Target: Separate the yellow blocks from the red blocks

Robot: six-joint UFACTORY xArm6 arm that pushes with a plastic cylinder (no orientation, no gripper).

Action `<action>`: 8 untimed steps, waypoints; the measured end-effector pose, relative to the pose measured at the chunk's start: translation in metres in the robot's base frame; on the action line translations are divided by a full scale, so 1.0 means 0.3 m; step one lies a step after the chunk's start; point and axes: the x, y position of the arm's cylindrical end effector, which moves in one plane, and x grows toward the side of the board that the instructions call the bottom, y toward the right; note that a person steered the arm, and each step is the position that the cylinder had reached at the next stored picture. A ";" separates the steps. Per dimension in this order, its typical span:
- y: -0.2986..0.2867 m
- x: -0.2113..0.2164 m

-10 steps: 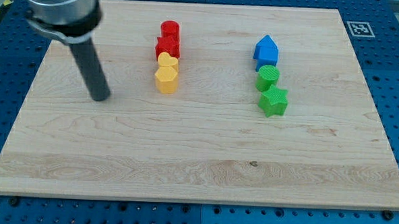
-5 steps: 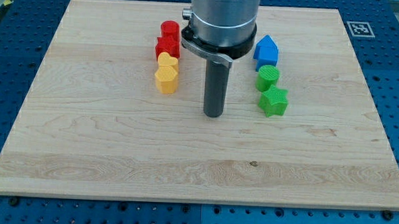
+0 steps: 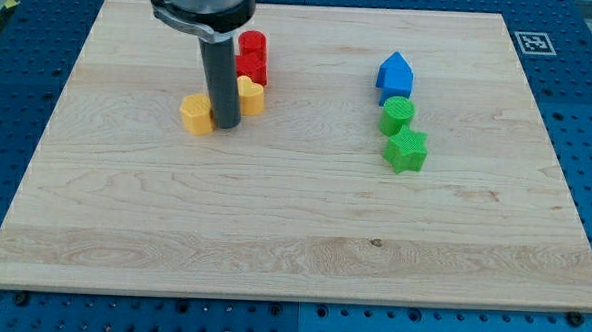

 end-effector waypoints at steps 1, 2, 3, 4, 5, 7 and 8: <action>0.058 0.085; 0.015 0.146; -0.117 0.133; -0.139 0.112; -0.147 -0.004; -0.122 0.062; -0.028 0.109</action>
